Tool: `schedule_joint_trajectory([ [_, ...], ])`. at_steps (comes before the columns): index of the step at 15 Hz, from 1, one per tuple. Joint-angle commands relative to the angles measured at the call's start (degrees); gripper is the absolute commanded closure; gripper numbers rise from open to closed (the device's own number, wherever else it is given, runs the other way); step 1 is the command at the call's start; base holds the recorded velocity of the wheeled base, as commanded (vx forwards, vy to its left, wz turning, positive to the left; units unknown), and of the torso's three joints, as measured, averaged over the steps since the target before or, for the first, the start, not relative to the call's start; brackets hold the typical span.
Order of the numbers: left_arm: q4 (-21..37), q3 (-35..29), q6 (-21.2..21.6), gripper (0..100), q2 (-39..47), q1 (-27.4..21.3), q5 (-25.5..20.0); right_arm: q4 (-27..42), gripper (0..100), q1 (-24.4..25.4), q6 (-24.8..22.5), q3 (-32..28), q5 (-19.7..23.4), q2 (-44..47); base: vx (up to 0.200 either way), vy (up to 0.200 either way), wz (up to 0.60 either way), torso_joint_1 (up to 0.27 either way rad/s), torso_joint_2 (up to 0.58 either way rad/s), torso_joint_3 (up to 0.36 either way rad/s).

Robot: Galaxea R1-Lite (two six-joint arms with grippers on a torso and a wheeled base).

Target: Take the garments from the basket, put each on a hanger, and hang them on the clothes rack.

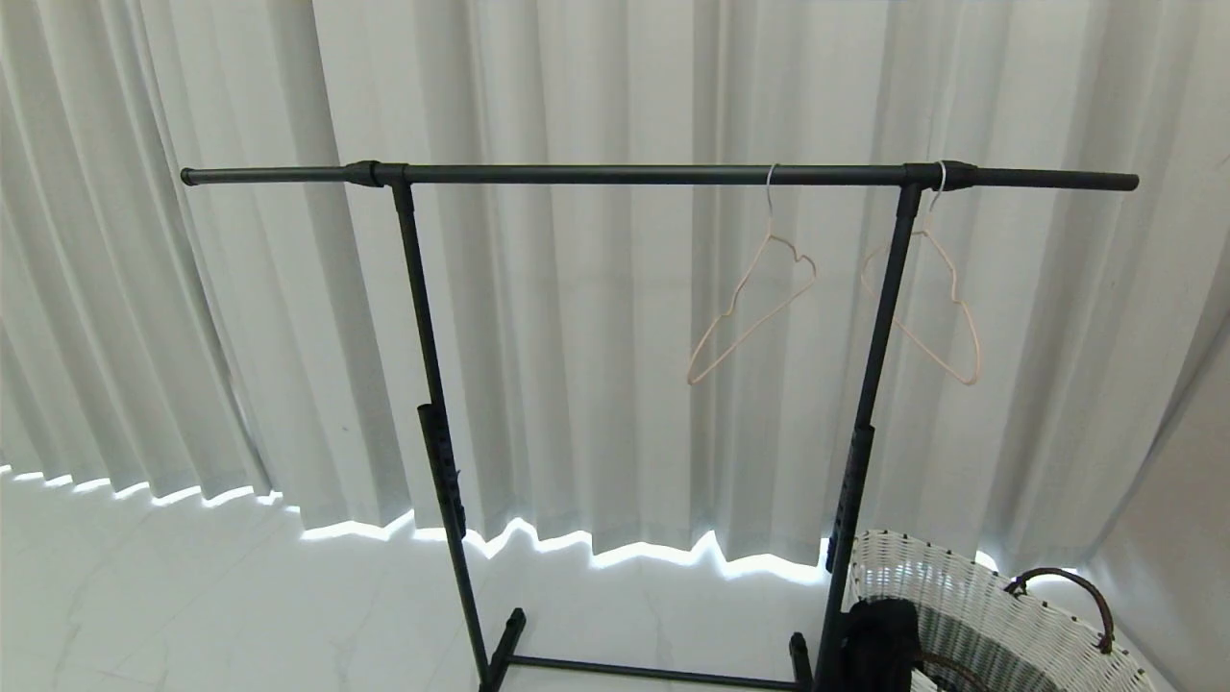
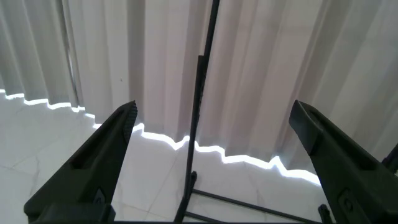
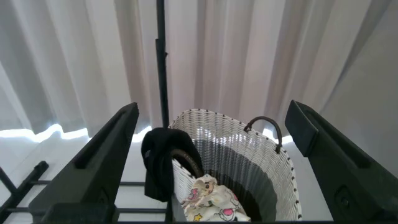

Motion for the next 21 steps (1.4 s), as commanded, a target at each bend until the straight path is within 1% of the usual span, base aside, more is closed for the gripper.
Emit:
schedule_joint_trajectory([
  [1,-0.01,0.01,-0.06,0,0.09,-0.02,0.01,-0.05,0,-0.04,0.1,-0.01,0.01,0.0,0.0,0.0,0.0,0.0,0.0,0.0],
  [7,-0.01,0.01,-0.06,0,0.09,-0.02,-0.08,-0.05,0,-0.04,-0.34,-0.01,0.01,0.0,0.0,0.0,0.0,-0.005,0.01,0.008],
  [15,-0.01,0.01,-0.06,0,0.09,-0.02,0.01,-0.05,0,-0.04,-0.6,-0.01,0.01,0.0,0.0,0.0,0.0,-0.138,0.38,0.239],
  [20,-0.01,0.01,-0.06,0,0.09,-0.02,0.01,-0.05,0,-0.04,-0.69,-0.01,0.01,0.0,0.0,0.0,0.0,-0.021,0.06,0.039],
  [21,-0.01,0.01,-0.06,0,0.09,-0.02,0.01,0.04,0,-0.04,-0.6,-0.01,0.01,0.0,0.0,0.0,-0.6,0.007,0.01,-0.002],
])
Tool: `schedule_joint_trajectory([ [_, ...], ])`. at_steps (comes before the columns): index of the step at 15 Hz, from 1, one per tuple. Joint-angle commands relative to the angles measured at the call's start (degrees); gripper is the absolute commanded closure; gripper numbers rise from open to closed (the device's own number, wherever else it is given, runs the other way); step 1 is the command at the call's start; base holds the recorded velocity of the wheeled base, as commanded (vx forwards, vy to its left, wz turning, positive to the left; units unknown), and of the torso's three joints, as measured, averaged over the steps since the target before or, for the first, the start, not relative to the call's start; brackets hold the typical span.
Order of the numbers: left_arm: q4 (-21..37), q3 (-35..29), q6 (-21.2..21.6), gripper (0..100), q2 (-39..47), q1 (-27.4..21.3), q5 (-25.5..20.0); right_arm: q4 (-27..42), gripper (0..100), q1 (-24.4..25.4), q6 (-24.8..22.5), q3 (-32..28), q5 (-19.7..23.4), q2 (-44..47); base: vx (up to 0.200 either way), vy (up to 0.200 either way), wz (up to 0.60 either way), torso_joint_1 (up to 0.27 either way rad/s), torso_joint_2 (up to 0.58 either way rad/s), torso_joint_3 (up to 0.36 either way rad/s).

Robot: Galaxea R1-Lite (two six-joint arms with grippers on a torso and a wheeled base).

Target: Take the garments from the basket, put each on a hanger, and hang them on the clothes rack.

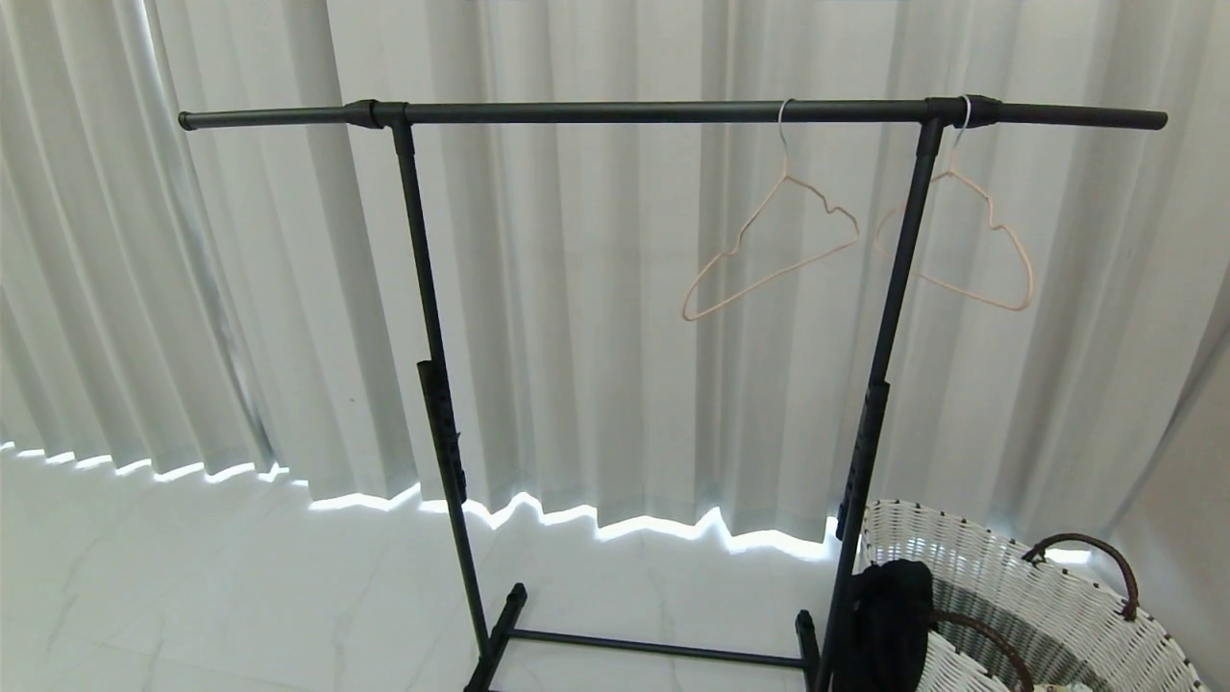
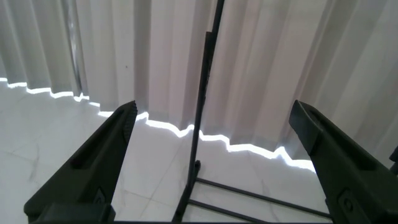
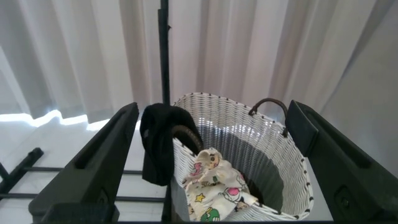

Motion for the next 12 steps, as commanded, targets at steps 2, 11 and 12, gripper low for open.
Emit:
schedule_joint_trajectory([
  [2,-0.01,0.01,-0.03,0,0.09,0.0,0.04,-0.05,0,0.0,0.01,0.01,0.01,0.0,0.0,0.0,-0.6,0.0,0.0,0.002],
  [11,-0.01,0.01,0.23,0,0.09,0.0,0.04,-0.05,0,0.0,0.53,0.01,0.01,0.0,0.0,0.0,0.0,0.0,0.0,0.0],
  [12,-0.01,0.01,0.23,0,0.09,0.0,0.04,-0.05,0,0.0,0.62,0.01,0.01,0.0,0.0,0.0,0.0,0.0,0.0,0.0],
])
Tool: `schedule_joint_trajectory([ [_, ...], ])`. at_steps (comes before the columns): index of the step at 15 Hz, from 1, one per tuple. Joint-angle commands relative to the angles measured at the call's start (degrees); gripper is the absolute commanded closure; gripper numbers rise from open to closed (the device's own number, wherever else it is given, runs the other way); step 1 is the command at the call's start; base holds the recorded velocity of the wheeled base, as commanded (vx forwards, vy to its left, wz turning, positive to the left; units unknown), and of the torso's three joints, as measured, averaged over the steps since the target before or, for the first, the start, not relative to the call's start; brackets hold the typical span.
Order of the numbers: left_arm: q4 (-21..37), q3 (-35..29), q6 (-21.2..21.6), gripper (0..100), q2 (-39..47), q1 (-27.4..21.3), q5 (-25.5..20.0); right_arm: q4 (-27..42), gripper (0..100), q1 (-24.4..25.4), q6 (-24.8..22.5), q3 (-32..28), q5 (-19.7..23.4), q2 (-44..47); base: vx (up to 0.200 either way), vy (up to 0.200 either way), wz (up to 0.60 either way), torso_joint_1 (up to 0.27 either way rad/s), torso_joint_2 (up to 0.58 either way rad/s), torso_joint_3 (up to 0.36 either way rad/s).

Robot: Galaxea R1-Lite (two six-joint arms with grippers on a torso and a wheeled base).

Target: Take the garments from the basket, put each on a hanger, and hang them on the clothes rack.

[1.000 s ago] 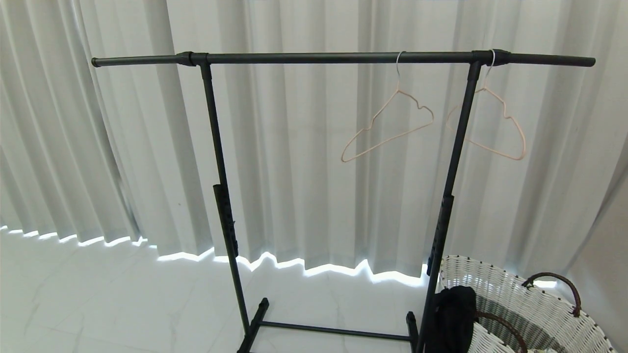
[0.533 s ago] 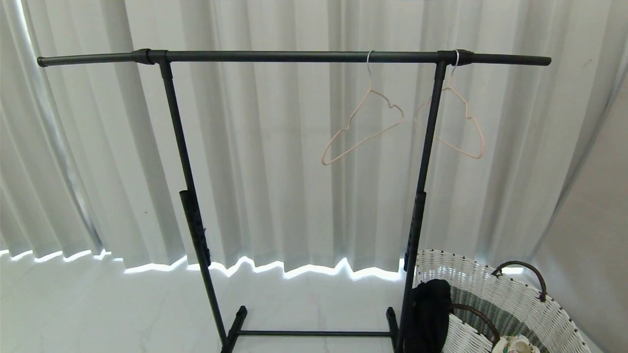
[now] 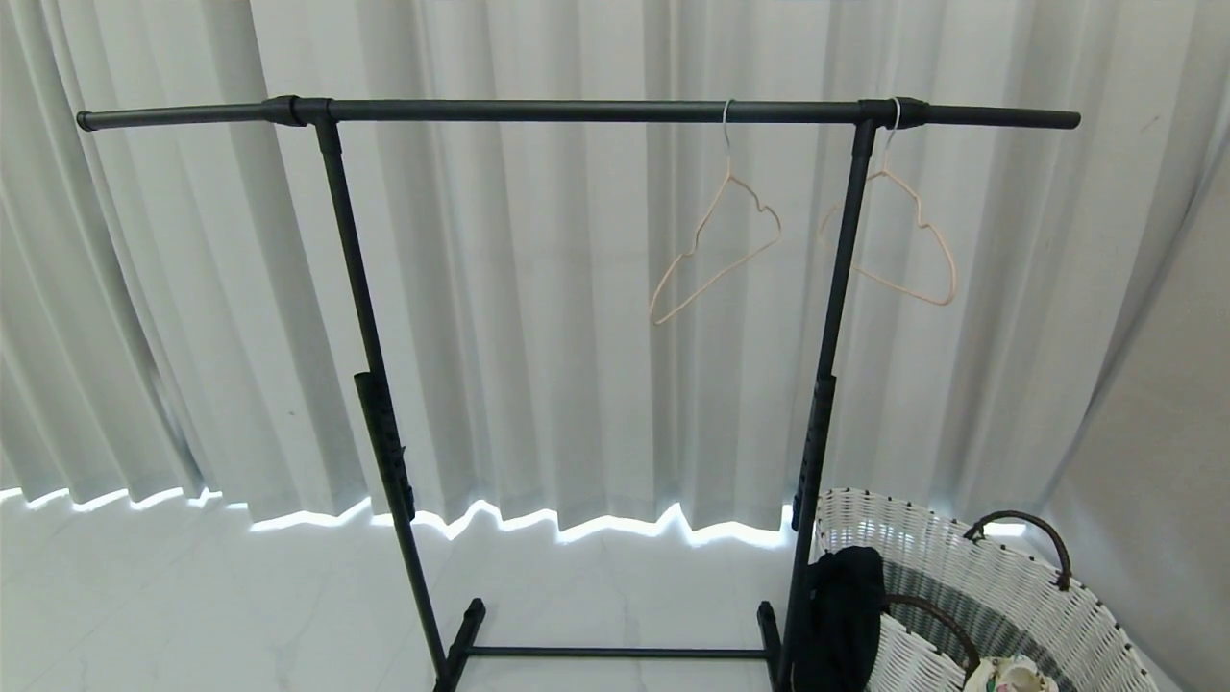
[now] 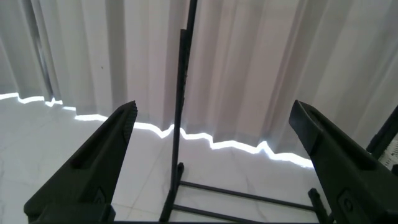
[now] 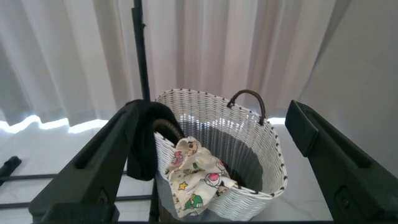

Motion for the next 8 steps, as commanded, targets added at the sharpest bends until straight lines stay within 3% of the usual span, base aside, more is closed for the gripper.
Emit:
schedule_joint_trajectory([
  [1,-0.01,0.01,0.1,0,0.09,0.0,0.01,-0.01,0,0.0,0.04,0.01,0.01,0.0,0.2,0.0,0.0,0.002,0.01,-0.002],
  [3,-0.01,0.01,0.1,0,0.09,0.0,0.01,-0.01,0,0.0,0.04,0.01,0.01,0.0,0.2,0.0,0.0,-0.005,0.0,0.005],
  [8,-0.01,0.01,-0.6,0,0.0,0.0,0.01,-0.01,0,0.0,-1.19,0.01,0.19,0.0,0.0,0.0,0.0,0.0,0.0,0.0],
])
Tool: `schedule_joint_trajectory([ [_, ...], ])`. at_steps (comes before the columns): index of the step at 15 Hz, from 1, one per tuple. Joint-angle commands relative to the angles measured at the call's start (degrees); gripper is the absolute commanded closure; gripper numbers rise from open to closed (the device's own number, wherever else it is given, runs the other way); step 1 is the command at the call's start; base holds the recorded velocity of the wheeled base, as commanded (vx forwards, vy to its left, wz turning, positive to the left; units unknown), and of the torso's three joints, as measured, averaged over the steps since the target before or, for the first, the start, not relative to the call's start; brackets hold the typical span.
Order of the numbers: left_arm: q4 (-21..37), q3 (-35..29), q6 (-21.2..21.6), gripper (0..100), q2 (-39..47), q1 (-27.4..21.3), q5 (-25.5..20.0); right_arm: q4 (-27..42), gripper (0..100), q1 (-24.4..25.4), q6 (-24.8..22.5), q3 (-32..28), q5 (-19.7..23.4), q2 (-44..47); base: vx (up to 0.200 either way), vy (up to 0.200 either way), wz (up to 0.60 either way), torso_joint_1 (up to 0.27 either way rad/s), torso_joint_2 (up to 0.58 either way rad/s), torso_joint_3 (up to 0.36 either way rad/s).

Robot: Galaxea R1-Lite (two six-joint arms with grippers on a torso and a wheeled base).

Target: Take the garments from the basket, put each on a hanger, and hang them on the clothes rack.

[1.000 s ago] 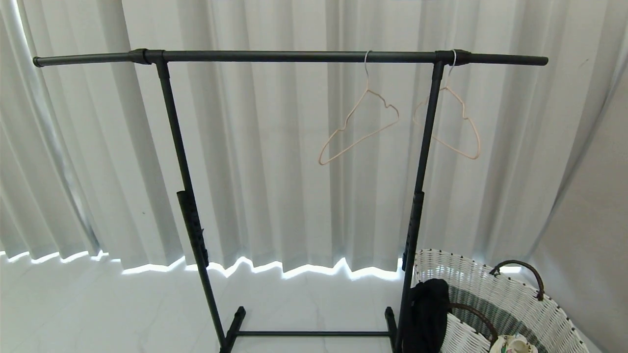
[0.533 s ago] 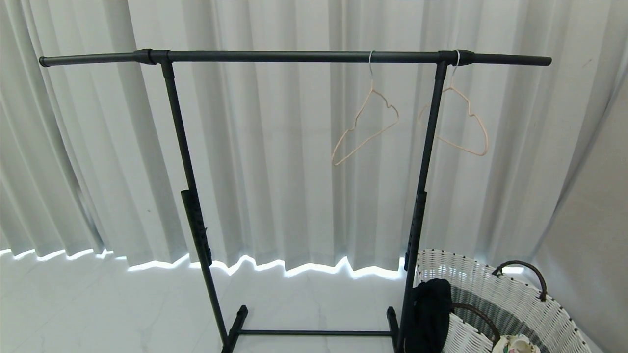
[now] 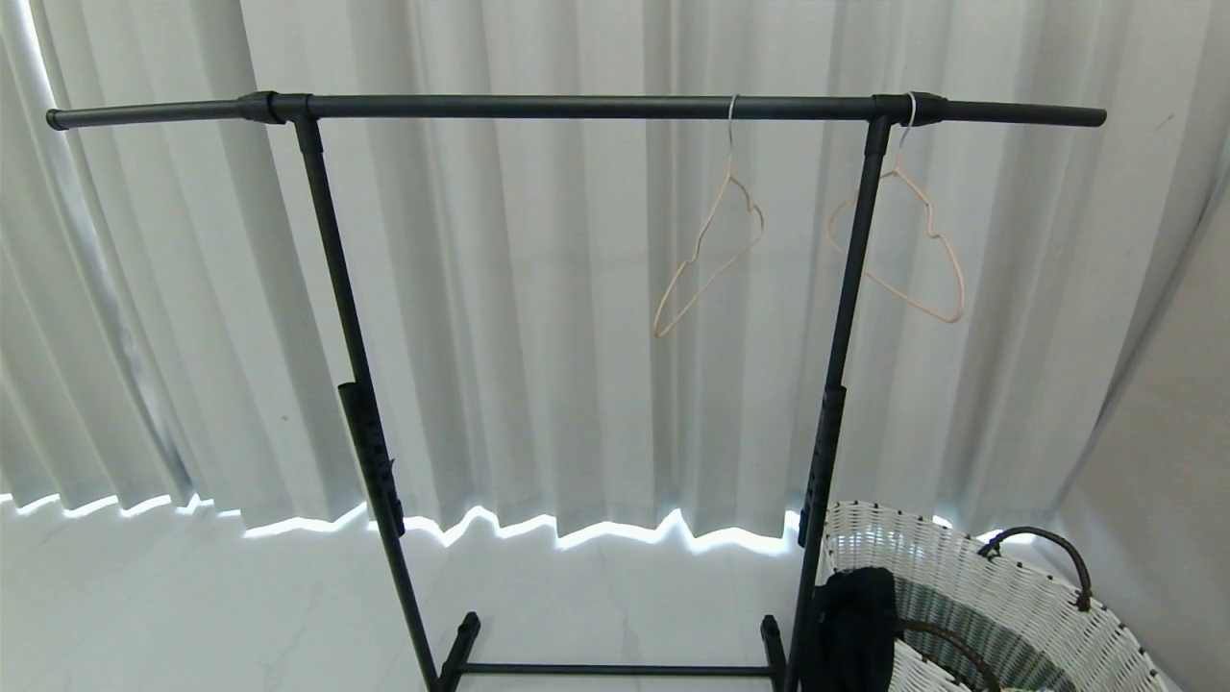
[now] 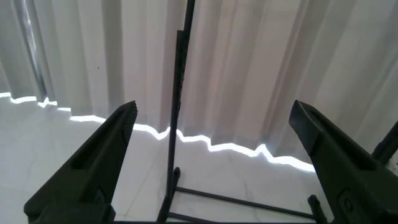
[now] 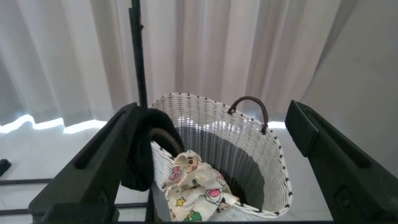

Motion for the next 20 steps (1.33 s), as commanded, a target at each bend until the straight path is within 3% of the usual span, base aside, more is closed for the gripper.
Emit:
schedule_joint_trajectory([
  [1,0.0,0.01,-0.86,0,0.0,0.0,0.01,-0.01,0,0.0,-0.33,0.01,0.01,0.0,0.0,0.0,0.0,0.0,0.0,0.0],
  [3,-0.09,0.01,-1.91,0,0.0,0.0,0.01,-1.86,0,0.0,-0.15,-1.48,0.98,0.0,0.0,0.0,0.0,0.0,0.0,0.0],
  [6,0.0,0.01,-1.91,0,0.0,0.0,0.1,4.03,0,4.49,3.45,-18.27,4.85,11.43,0.0,0.0,0.0,0.0,0.0,0.0],
  [8,-0.09,0.01,-2.0,0,0.09,0.09,0.01,9.04,0,8.09,0.9,-22.58,4.67,22.06,0.0,0.0,0.0,0.0,0.0,0.0],
  [9,-0.09,0.01,-1.91,0,0.0,0.0,0.01,11.24,0,7.83,-3.31,-23.37,4.67,32.26,0.0,0.0,0.0,0.0,0.0,0.0],
  [13,-0.09,0.01,-2.0,0,0.0,0.0,0.1,10.63,0,5.98,-9.2,-21.08,4.23,59.15,0.0,0.0,0.0,0.0,0.0,0.0],
  [17,-0.09,0.01,-2.0,0,0.0,0.0,0.1,-5.37,0,-1.4,-12.37,-15.11,4.06,79.89,0.0,0.0,0.0,0.0,0.0,0.0],
  [20,-0.09,0.01,-2.0,0,0.0,0.0,0.1,-8.97,0,-2.63,-19.49,-14.76,-0.34,88.15,0.0,0.0,0.0,0.0,0.0,0.0],
])
